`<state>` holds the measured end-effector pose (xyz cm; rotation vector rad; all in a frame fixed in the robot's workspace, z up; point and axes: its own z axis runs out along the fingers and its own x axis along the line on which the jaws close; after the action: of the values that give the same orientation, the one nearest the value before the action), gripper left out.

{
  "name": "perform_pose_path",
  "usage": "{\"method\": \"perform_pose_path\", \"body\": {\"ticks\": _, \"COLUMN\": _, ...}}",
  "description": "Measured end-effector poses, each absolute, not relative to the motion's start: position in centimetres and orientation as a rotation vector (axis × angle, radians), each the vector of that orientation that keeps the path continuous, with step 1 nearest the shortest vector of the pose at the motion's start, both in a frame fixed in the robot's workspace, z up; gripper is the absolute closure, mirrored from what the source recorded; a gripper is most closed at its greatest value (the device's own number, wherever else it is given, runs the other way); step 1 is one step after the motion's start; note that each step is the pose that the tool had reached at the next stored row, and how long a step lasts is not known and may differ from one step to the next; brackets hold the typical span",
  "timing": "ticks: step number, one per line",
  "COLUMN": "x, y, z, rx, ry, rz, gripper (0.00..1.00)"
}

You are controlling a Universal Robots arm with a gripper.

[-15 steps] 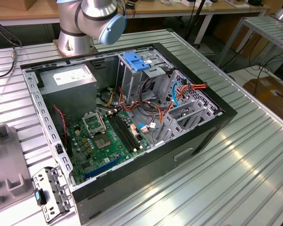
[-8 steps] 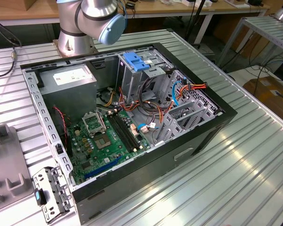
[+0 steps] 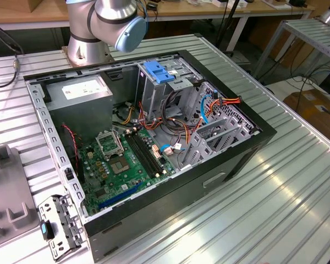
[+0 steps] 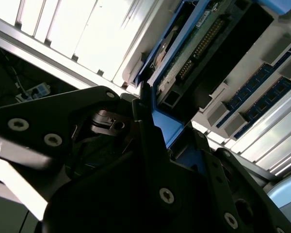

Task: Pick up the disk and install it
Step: 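Pick up the disk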

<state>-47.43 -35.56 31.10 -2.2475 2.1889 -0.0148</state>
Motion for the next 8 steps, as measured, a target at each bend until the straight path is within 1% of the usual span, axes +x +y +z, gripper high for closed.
{"method": "perform_pose_path", "body": {"ticks": 8, "x": -47.4, "y": -35.6, "z": 33.1, "rx": -2.247, "ry": 2.189, "rz": -0.015, "gripper": 0.63}}
